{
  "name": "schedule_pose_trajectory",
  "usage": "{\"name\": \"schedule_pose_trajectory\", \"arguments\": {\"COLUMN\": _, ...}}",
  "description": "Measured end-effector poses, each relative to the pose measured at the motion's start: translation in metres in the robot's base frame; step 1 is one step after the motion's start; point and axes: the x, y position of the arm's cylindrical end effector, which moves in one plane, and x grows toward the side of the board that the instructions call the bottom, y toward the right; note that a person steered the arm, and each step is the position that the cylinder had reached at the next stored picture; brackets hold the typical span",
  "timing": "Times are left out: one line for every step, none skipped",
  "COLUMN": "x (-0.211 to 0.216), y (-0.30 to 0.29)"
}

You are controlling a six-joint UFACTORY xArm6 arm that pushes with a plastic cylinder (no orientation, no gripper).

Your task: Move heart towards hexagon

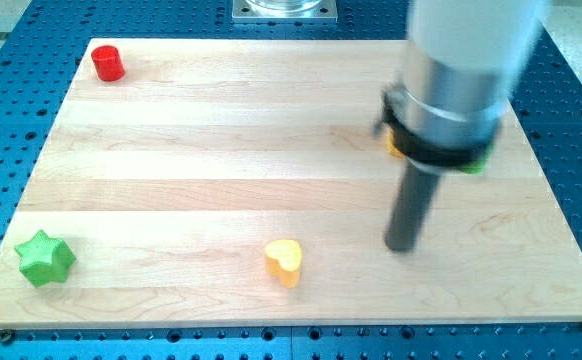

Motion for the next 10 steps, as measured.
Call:
{"name": "schedule_pose_trajectory", "arguments": {"x": 0.025, "y": -0.045}}
{"name": "schedule_pose_trajectory", "arguments": {"x": 0.025, "y": -0.115}}
{"name": "schedule_pose_trajectory", "arguments": {"x": 0.006, "y": -0.186}}
{"name": "schedule_pose_trajectory", "arguments": {"x": -0.027, "y": -0.200}}
{"name": "schedule_pose_trajectory", "arguments": {"x": -0.040, "y": -0.156}}
{"name": "schedule_pose_trajectory", "arguments": {"x": -0.060, "y": -0.128}}
{"name": "schedule_pose_trajectory", "arguments": {"x": -0.081, "y": -0.074}}
{"name": "schedule_pose_trajectory", "arguments": {"x": -0.106, "y": -0.049}}
{"name": "schedule_pose_trajectory", "arguments": {"x": -0.132, "y": -0.041}}
{"name": "schedule_pose_trajectory", "arguments": {"x": -0.140, "y": -0.037}}
